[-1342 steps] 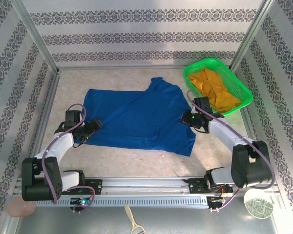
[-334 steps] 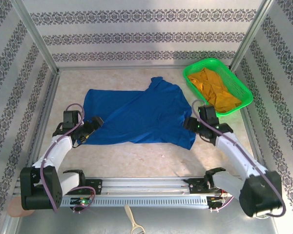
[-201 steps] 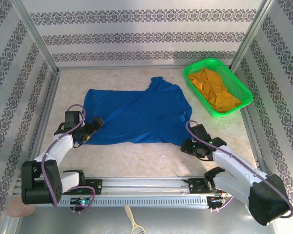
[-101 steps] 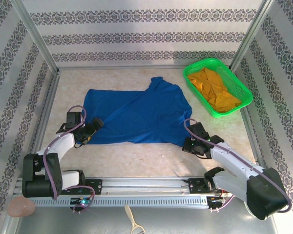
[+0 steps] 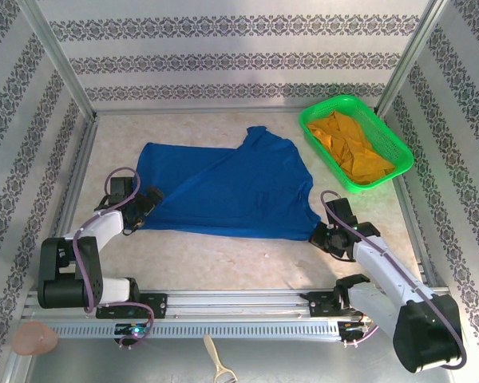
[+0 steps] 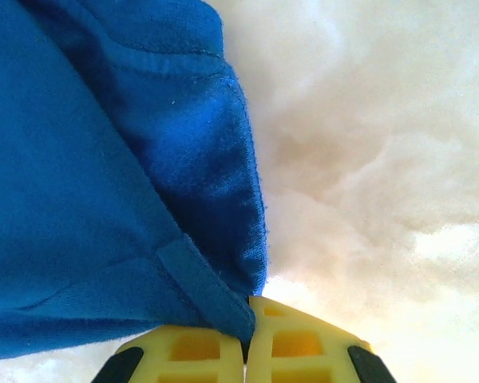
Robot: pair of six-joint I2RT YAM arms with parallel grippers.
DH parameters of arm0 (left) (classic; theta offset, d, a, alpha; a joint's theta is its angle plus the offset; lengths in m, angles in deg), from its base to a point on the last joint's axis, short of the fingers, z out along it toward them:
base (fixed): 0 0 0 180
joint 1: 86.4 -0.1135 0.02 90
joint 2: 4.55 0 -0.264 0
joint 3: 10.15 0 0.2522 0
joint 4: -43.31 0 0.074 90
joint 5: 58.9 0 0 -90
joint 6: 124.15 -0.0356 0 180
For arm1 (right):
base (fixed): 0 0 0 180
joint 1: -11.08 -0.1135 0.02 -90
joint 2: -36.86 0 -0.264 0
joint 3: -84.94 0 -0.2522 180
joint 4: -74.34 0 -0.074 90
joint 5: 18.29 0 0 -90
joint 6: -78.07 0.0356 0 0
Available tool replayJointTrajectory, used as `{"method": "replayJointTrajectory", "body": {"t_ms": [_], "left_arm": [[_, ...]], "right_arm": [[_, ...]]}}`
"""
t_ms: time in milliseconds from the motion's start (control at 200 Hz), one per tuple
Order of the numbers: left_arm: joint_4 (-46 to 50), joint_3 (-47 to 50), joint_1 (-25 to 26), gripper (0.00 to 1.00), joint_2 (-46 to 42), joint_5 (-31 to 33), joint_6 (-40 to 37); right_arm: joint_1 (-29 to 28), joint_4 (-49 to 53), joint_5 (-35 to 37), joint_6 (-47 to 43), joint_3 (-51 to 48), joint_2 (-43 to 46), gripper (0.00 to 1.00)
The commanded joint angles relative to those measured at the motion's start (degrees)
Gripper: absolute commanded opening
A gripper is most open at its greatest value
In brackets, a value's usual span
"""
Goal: Fold the inside-out t-shirt
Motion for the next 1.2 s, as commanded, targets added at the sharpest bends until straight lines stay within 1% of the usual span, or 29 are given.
{"method": "replayJointTrajectory", "body": {"t_ms": [0, 135, 225, 240, 275, 300, 320, 355, 435, 515, 580, 654, 794, 894, 984, 1084, 1194], "left_arm": [[3.7, 1.7, -1.2, 1.00, -1.5, 6.2, -0.1], [6.4, 2.9, -1.2, 1.00, -6.0, 5.6, 0.0], [9.2, 4.6, -1.2, 1.00, -10.9, 5.1, 0.9], [9.6, 4.8, -1.2, 1.00, -11.9, 5.0, 1.1], [10.7, 5.3, -1.2, 1.00, -14.8, 4.9, 1.1], [11.6, 5.4, -1.2, 1.00, -17.0, 4.8, 1.1], [12.3, 5.5, -1.2, 1.00, -18.6, 4.7, 1.1], [13.7, 5.1, -1.2, 1.00, -21.2, 4.6, 0.9], [14.8, 3.5, -1.2, 1.00, -25.5, 2.9, 0.1], [13.0, 1.1, -1.1, 1.00, -25.3, -1.5, -1.2], [11.2, -1.5, -1.0, 1.00, -22.1, -6.0, -2.2], [8.5, -4.4, -0.9, 1.00, -15.4, -11.1, -3.6], [3.3, -7.3, 0.3, 1.00, -2.7, -16.0, -5.2], [-0.6, -5.8, 0.7, 1.00, 2.0, -15.9, -4.6], [-3.8, -2.1, 0.7, 1.00, 3.1, -14.2, -3.3], [-6.2, 2.4, 0.7, 1.00, 1.7, -13.1, -2.0], [-6.2, 7.2, 0.7, 1.00, -2.6, -12.2, -0.7]], "right_arm": [[1.0, 4.1, 2.4, 2.0, 0.4, 1.1, 0.00], [1.0, 6.7, 2.4, 4.7, -0.8, 6.5, 0.00], [1.0, 10.3, 3.4, 6.0, -0.5, 11.2, 0.01], [1.0, 11.0, 3.6, 6.2, -0.3, 12.1, 0.05], [1.0, 12.5, 3.8, 6.6, 0.3, 14.0, 0.28], [1.0, 13.3, 3.9, 7.0, 0.9, 15.4, 0.39], [1.0, 14.1, 4.0, 7.1, 1.3, 16.5, 0.44], [1.1, 15.0, 4.0, 7.3, 2.4, 17.9, 0.48], [0.9, 14.8, 3.7, 6.9, 4.9, 19.0, 0.48], [0.9, 11.4, 1.7, 5.3, 7.2, 16.3, 0.46], [0.7, 5.8, -1.6, 3.9, 8.7, 11.7, 0.44], [-0.3, -1.0, -5.1, 3.2, 9.5, 4.4, 0.41], [-5.4, -12.2, -4.0, 4.7, 10.9, -8.1, 0.36], [-7.1, -18.7, -2.3, 6.9, 9.8, -14.6, 0.36], [-7.3, -22.8, -0.7, 10.3, 6.2, -17.0, 0.35], [-7.6, -24.0, 0.2, 14.1, 1.3, -15.9, 0.36], [-8.1, -20.1, 2.6, 18.9, -3.6, -10.7, 0.40]]}}
